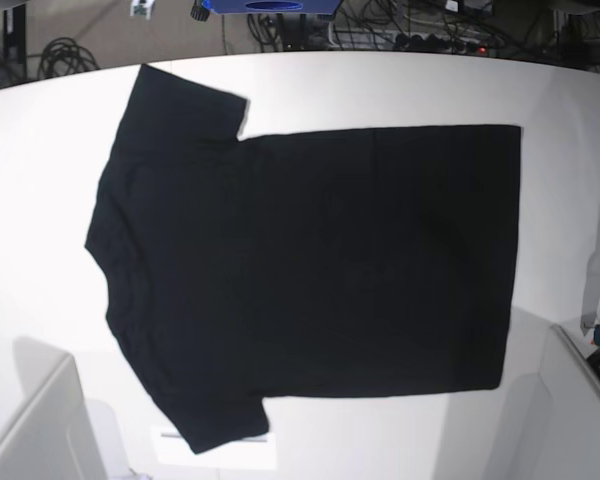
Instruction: Fold the T-shirt properly
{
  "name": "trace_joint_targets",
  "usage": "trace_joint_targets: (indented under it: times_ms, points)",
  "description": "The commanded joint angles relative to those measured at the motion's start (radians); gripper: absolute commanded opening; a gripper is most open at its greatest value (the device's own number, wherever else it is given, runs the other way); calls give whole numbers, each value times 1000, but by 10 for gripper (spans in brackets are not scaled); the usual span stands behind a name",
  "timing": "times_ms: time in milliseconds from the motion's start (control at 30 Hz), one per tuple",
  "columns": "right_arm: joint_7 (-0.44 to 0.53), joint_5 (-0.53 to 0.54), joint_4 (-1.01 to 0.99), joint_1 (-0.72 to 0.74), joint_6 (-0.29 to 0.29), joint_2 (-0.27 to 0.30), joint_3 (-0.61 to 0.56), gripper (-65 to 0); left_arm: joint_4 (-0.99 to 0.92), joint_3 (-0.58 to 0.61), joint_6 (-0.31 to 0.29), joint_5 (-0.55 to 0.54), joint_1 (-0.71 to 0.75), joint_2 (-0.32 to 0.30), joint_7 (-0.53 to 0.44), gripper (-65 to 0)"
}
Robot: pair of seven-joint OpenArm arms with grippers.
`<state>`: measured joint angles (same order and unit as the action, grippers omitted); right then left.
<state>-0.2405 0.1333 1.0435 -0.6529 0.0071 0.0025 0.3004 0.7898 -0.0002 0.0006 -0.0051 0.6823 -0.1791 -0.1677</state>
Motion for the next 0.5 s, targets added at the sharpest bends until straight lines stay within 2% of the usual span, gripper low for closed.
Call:
trace_joint_targets:
  times_ms: [0, 133, 233, 300, 467]
  points:
    - [-24, 27, 57, -54, -5, 0, 12, -650, 53, -2, 3, -19, 67, -18, -2, -650]
    - [-72, 150, 254, -153, -5, 0, 24, -650, 262, -2, 3, -238, 219, -84, -2, -650]
    - [-86, 213, 380, -212, -5, 4, 24, -650, 397, -2, 3, -356, 311, -133, -3, -650]
    - [-90, 243, 489, -255, -5, 4, 24, -650, 491, -7, 3, -395, 383, -164, -33, -650]
    - [-92, 297, 732, -336, -6, 0, 58, -650, 672, -105, 3, -395, 544, -168, -195, -650]
